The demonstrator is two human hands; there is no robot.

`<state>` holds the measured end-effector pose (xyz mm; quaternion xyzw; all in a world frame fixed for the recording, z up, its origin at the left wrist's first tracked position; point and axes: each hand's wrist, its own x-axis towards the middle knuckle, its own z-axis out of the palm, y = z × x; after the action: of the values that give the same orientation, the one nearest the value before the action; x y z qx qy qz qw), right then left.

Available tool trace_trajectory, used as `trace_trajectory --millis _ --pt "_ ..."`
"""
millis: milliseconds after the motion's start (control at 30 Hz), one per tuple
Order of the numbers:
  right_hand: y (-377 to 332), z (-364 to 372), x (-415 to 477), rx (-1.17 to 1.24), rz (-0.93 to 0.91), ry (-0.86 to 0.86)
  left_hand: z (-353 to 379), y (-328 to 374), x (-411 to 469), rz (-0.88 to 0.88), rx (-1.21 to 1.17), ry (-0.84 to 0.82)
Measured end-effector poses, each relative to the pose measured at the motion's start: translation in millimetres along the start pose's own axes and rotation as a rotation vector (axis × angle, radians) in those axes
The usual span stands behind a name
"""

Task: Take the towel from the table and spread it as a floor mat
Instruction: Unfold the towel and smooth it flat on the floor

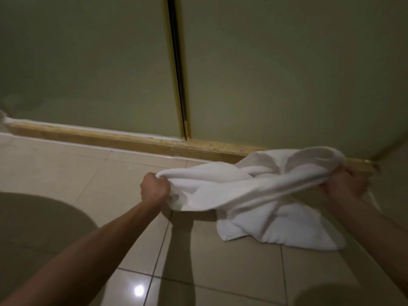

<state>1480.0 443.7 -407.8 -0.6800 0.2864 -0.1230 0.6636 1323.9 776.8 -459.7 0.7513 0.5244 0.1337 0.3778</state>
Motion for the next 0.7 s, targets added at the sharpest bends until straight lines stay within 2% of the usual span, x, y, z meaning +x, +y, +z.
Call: trace_trajectory --millis 67,167,300,400,467,533,600,700 --pt "11 -13 0 -0.040 0.082 0.085 -1 -7 0 -0.004 0.101 -0.049" --pt "34 -28 -6 -0.273 0.105 0.166 0 -11 -6 0.048 0.304 -0.121" --pt "34 -28 -11 -0.272 0.168 0.062 9 -10 -17 0.306 0.696 -0.178" --pt "13 -13 -14 -0.216 -0.023 0.174 19 -3 -21 0.505 0.775 -0.232" --pt "-5 0 -15 -0.205 -0.244 0.148 28 5 -23 0.682 0.742 -0.278" --pt "-17 11 -18 -0.353 -0.540 -0.033 39 17 -25 0.853 0.691 -0.362" --pt "-21 26 -27 -0.558 -0.791 -0.324 50 28 -27 0.998 0.674 -0.416" --pt "-6 47 -36 -1.049 -0.923 -0.814 68 37 -26 1.111 0.667 -0.464"
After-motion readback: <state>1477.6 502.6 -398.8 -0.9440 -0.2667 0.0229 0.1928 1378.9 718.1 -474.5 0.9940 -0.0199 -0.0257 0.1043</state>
